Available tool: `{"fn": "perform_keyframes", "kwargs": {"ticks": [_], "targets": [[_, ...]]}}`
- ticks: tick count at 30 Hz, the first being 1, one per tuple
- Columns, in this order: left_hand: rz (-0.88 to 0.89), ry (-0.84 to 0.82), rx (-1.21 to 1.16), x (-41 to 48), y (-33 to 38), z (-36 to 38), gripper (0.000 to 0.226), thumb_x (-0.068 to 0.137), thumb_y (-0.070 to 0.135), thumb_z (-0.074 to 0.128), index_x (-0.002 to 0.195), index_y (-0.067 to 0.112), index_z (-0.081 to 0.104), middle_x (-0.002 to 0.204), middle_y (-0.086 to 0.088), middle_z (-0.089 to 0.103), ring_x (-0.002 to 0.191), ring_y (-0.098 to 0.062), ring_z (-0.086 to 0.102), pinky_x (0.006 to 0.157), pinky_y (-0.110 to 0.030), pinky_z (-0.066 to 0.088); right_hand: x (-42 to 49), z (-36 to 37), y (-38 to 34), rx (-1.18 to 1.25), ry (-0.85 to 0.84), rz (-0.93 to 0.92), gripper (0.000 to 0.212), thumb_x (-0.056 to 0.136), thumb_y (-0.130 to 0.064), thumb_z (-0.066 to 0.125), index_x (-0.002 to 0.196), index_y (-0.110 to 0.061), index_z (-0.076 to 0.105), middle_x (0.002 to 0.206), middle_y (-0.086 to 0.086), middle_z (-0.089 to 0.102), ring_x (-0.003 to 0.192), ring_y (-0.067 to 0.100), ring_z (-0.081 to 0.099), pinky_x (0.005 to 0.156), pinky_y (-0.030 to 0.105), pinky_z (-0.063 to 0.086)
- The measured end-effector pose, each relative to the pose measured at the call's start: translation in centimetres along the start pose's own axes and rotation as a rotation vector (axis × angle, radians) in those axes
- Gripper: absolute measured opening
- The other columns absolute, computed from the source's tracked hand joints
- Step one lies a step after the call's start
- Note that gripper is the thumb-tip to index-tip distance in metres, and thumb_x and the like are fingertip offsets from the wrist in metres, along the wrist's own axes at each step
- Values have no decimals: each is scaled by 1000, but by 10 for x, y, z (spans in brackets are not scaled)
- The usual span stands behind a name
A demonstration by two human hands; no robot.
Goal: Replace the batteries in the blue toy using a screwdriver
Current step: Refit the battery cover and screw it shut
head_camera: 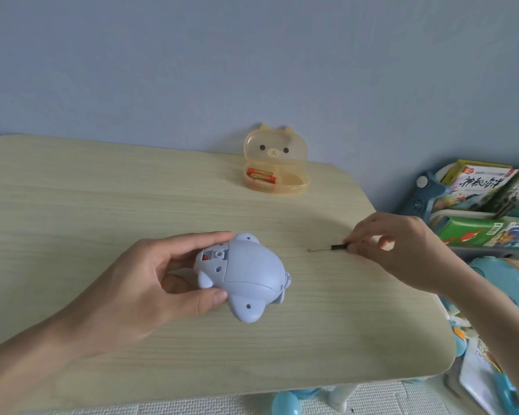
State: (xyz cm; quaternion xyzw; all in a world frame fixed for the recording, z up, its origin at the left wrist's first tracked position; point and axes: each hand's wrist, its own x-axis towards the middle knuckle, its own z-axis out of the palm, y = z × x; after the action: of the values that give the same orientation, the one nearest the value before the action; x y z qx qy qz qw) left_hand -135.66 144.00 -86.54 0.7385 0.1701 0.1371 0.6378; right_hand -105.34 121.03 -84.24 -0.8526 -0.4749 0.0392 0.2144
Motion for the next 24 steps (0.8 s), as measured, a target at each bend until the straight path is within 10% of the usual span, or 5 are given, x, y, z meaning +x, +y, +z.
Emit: {"fn": "perform_keyframes", "kwargs": {"ticks": [5, 24], "targets": [[18, -5, 8, -2, 2, 2, 67, 74, 12, 96, 126, 47, 73, 122, 1, 83, 112, -24, 80, 96, -37, 64, -5, -9, -19, 161, 110, 9, 9, 90, -21, 80, 90, -30, 78, 82, -8, 81, 76, 10, 77, 80, 37, 62], [51, 80, -8, -4, 3, 2, 63, 68, 5, 93, 123, 25, 69, 118, 1, 84, 99, -16, 80, 91, -31, 65, -15, -37, -146, 172, 169, -505, 9, 90, -19, 80, 98, -22, 81, 84, -18, 78, 79, 6, 75, 69, 2, 50]]}}
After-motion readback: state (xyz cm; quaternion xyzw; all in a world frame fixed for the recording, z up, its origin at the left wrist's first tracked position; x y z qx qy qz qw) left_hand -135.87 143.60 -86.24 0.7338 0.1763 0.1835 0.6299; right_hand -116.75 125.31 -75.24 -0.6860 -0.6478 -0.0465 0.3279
